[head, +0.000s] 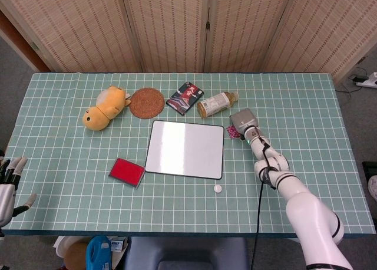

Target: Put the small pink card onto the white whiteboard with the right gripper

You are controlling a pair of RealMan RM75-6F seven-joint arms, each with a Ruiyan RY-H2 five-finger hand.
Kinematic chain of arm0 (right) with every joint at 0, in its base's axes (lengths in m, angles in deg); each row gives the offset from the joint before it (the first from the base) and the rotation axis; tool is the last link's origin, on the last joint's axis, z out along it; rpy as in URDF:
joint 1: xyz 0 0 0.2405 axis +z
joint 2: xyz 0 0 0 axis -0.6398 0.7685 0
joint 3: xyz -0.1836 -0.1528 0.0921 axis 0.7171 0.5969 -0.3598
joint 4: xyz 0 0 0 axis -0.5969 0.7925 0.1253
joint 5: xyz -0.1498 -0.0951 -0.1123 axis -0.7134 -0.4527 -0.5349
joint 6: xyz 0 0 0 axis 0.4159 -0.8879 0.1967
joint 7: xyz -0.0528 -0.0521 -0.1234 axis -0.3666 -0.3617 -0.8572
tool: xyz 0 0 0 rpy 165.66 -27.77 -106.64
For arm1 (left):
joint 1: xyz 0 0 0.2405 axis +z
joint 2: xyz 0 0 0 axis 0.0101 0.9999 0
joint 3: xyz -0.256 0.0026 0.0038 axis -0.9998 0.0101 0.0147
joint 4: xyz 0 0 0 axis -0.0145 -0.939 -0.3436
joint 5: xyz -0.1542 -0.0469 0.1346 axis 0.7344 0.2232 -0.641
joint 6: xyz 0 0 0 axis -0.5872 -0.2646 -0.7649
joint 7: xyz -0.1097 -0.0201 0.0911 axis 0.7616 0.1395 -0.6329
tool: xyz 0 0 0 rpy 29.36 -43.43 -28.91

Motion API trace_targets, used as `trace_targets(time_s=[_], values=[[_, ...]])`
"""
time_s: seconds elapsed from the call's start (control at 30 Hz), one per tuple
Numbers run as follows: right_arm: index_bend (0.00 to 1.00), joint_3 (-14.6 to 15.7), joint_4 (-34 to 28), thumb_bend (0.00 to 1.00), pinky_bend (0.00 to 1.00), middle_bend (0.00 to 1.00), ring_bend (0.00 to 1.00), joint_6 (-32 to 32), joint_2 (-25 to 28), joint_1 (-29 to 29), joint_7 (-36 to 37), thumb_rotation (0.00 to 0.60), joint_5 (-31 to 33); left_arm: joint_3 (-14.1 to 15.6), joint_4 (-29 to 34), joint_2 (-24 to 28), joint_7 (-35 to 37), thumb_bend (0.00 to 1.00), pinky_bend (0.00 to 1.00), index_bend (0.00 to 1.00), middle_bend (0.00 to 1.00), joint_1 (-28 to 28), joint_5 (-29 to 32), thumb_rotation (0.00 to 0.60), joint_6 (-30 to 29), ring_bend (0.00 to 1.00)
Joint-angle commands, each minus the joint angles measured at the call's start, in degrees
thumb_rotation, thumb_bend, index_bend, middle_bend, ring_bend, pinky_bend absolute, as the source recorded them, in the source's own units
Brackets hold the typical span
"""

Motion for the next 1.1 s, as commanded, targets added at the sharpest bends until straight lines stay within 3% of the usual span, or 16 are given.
trace_targets(time_s=[0.03, 1.1], values=[[0.28, -0.01, 0.4, 0.21, 0.97, 0.92, 0.95, -0.2, -0.34, -0.13, 0.07, 0.6, -0.5, 0.01, -0.05, -0.03, 0.02, 0.26, 0.0, 0.0, 0.0, 0.0, 0.0, 0.6, 0.04, 0.0], [0.37, -1.9, 2.29, 0.22, 0.99, 0.92, 0.97, -3.38, -2.89, -1.47, -1.48, 0.6, -4.06, 0.23, -0.64, -0.11, 0.51, 0.26, 0.0, 0.0, 0.0, 0.26, 0.18, 0.6, 0.43, 0.0]])
